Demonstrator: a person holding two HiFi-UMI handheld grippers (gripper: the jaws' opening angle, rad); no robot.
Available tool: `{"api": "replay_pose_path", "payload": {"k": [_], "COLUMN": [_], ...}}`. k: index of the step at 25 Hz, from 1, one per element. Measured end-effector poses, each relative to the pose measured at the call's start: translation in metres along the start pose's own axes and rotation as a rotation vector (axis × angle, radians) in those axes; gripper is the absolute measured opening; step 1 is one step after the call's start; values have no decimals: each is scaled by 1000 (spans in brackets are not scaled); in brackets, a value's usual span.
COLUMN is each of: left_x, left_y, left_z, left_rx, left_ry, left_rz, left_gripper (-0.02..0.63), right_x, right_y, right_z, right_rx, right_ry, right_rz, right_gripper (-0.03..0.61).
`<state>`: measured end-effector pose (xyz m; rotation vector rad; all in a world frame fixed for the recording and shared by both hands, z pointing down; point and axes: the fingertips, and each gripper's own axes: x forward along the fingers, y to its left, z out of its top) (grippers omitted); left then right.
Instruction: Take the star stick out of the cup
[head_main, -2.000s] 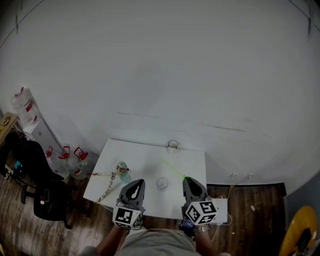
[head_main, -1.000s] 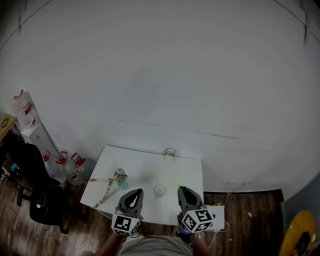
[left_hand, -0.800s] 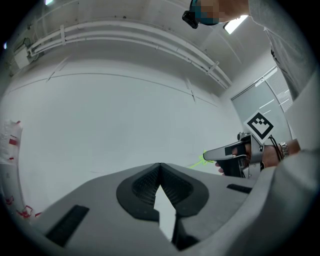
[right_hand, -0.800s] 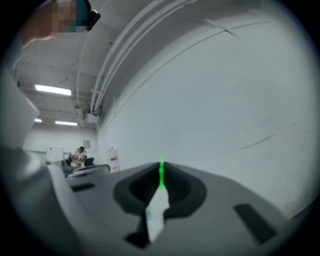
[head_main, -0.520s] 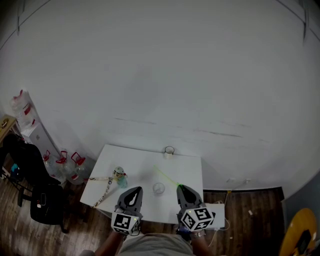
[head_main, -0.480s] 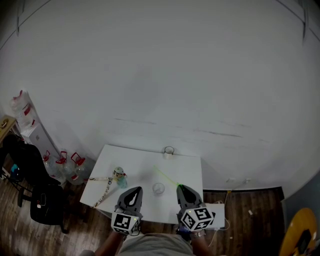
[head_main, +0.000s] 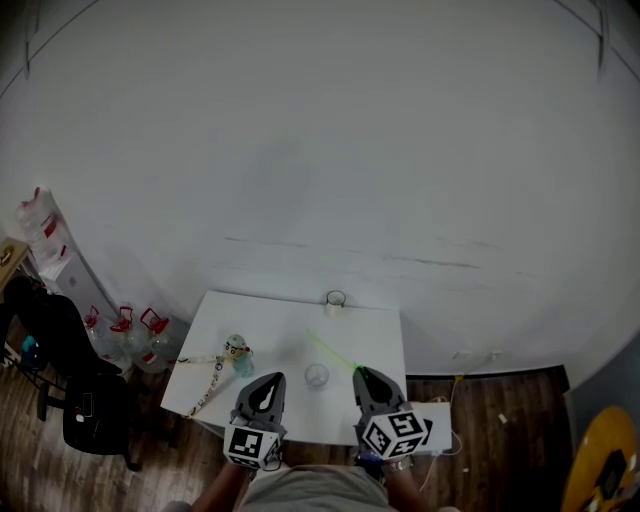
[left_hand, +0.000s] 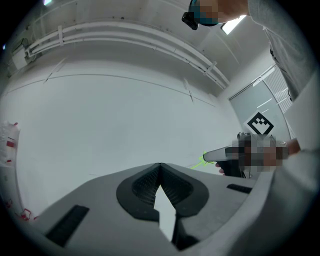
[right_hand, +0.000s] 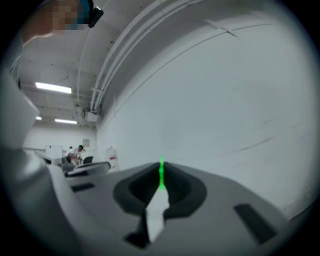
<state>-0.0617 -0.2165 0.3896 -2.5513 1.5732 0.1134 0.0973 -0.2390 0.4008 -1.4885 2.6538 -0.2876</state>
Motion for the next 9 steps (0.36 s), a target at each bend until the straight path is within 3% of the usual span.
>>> {"api": "replay_pose_path", "payload": {"k": [9], "left_x": [-8], "left_y": [3], "left_z": [-10], "left_rx": [-23], "left_ry": [21], "left_rz": [12], "left_gripper": [31], "right_x": [2], "right_y": [6], "right_z": [-8], "right_rx": [-9], "right_ry": [19], "right_rz": [3], "right_gripper": [44]}}
